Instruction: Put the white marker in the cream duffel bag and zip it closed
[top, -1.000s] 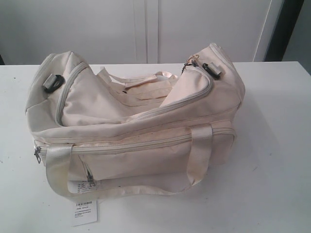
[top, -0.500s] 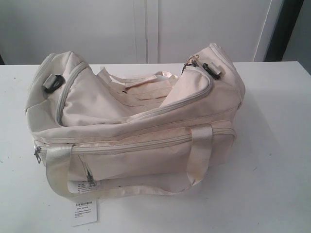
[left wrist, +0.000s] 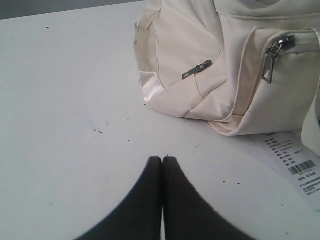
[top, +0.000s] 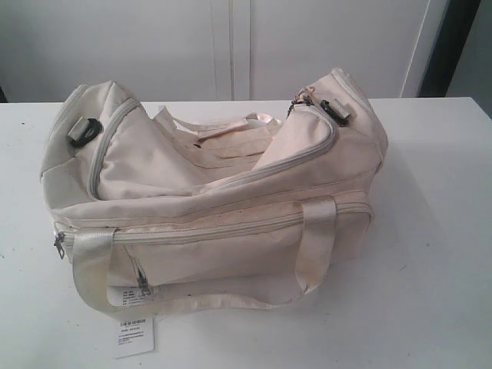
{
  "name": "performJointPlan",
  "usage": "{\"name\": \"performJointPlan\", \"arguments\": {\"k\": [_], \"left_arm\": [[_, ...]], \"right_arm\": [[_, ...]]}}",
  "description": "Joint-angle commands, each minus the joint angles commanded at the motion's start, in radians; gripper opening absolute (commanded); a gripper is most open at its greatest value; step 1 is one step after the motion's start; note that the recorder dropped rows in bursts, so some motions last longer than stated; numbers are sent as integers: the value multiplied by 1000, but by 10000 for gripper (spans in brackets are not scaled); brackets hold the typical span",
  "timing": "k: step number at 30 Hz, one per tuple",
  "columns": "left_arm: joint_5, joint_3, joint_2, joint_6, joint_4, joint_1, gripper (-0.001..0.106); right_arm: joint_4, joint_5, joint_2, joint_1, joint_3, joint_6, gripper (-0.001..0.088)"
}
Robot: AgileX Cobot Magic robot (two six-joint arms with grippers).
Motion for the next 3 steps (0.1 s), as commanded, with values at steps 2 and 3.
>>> {"name": "performJointPlan", "arguments": {"k": [2, 3], "left_arm": [[0, 0, 0, 0, 0, 0, 0], [0, 0, 0, 0, 0, 0, 0]], "right_arm": [[0, 0, 0, 0, 0, 0, 0], [0, 0, 0, 0, 0, 0, 0]]}}
